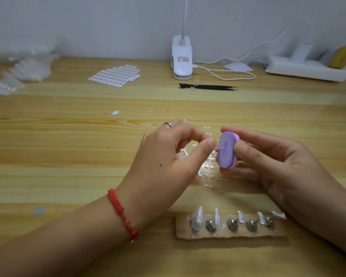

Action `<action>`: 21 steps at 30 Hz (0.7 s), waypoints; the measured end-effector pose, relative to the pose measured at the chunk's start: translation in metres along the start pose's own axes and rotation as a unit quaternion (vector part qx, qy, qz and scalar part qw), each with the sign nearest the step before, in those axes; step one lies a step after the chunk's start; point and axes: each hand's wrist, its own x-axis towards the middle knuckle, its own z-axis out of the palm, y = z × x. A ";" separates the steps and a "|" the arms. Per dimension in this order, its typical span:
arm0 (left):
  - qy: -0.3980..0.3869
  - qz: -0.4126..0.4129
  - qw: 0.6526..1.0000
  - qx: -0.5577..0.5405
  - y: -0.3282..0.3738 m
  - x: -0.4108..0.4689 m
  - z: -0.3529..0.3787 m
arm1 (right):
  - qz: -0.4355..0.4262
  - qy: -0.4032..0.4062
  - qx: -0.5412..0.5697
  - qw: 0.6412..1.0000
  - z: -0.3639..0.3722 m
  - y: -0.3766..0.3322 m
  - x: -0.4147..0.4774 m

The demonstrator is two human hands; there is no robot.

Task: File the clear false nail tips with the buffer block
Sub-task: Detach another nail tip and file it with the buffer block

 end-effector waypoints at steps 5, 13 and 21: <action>-0.020 0.001 1.000 0.010 -0.001 -0.001 0.001 | -0.010 0.022 0.007 1.000 0.001 0.001 0.000; -0.010 -0.006 1.000 -0.011 -0.003 0.001 -0.001 | 0.004 -0.009 0.000 1.000 0.000 -0.001 -0.001; -0.002 -0.009 1.000 -0.016 -0.003 0.001 -0.001 | 0.001 -0.007 0.005 1.000 0.001 0.000 0.000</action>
